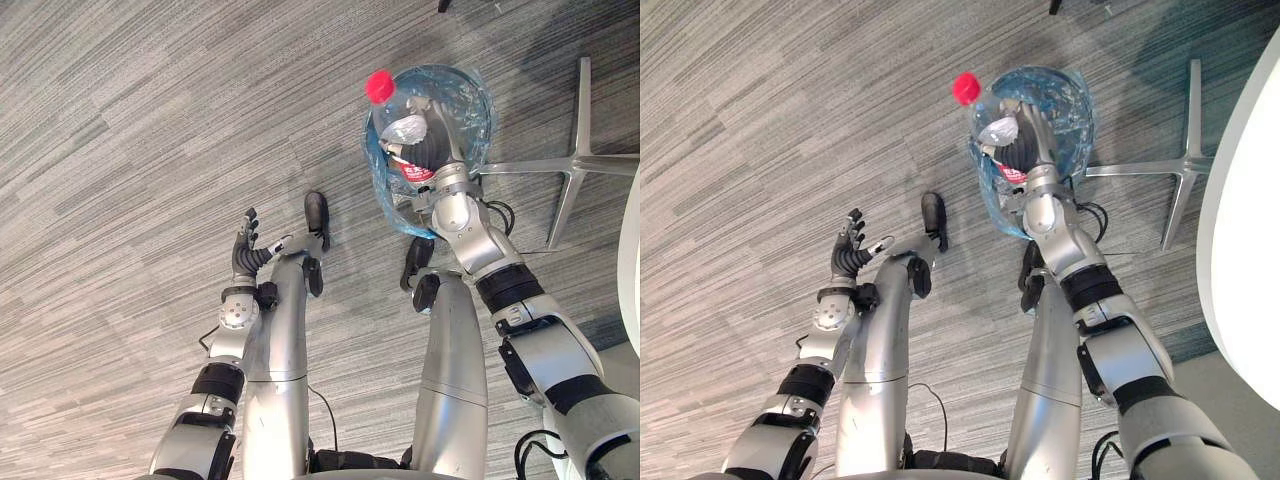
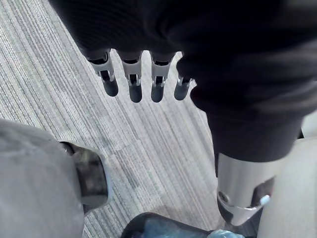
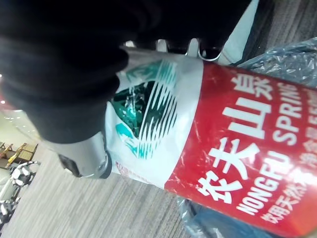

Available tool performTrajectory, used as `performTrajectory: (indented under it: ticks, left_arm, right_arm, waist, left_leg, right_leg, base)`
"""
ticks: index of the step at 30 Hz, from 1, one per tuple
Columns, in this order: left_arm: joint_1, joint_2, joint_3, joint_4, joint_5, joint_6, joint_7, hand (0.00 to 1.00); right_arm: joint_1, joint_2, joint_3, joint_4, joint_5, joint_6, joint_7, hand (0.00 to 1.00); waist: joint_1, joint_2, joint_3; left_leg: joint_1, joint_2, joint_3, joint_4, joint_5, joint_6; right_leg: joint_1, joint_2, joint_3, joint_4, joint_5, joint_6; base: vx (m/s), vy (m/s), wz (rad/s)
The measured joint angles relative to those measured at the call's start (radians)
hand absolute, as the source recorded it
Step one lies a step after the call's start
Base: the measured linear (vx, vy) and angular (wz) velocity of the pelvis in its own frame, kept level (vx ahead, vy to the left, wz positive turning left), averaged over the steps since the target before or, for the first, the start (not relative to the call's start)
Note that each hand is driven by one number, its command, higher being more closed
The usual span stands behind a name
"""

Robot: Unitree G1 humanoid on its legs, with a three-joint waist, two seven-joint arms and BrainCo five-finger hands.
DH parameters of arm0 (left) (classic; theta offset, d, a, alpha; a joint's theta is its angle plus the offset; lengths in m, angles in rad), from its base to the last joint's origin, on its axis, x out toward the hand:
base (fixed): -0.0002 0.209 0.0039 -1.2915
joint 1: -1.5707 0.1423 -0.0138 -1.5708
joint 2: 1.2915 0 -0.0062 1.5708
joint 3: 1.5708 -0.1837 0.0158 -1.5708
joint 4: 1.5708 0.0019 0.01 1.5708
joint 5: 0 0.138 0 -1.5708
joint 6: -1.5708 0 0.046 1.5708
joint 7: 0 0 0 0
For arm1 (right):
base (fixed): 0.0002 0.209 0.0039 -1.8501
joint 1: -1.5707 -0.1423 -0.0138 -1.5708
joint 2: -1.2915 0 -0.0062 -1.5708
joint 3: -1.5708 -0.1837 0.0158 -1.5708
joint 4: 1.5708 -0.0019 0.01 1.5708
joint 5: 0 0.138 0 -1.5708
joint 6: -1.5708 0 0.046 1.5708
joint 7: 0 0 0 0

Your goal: Gather rubbish on tea table into small bin, then transfer packed bag to large trash can.

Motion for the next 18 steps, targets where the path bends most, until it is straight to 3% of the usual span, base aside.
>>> performTrajectory:
  ticks: [4,5,18]
  left_arm:
    - [0.0,0.001,0.0,0.001,-0.003,0.0,0.0,0.0]
    - [0.0,0.001,0.0,0.002,-0.003,0.0,0.0,0.0]
    - [0.0,0.01,0.003,0.004,-0.003,0.003,0.016,0.0]
  right_arm:
    - [-0.025,-0.019,-0.012,0.041,0.01,0.001,0.0,1.0]
    - [-0.032,-0.019,-0.015,0.046,0.011,0.001,0.0,0.0]
    - [-0.033,-0.015,-0.034,0.0,0.008,0.001,-0.039,0.0]
  waist:
    - [0.0,0.0,0.0]
    - [-0.001,0.0,0.0]
    - [-0.016,-0.004,-0.002]
  left_leg:
    - [0.0,0.0,0.004,-0.015,0.011,0.001]
    - [0.0,0.001,0.004,-0.018,0.014,0.004]
    - [0.004,0.003,-0.001,-0.03,0.027,-0.004]
  right_leg:
    - [-0.006,0.0,0.0,-0.006,0.0,0.0]
    - [-0.006,0.0,-0.001,-0.006,0.0,0.0]
    - [-0.007,0.001,-0.008,-0.002,0.004,-0.008]
  base:
    - [0.0,0.0,0.0]
    - [0.0,0.0,0.0]
    - [0.0,-0.002,0.0]
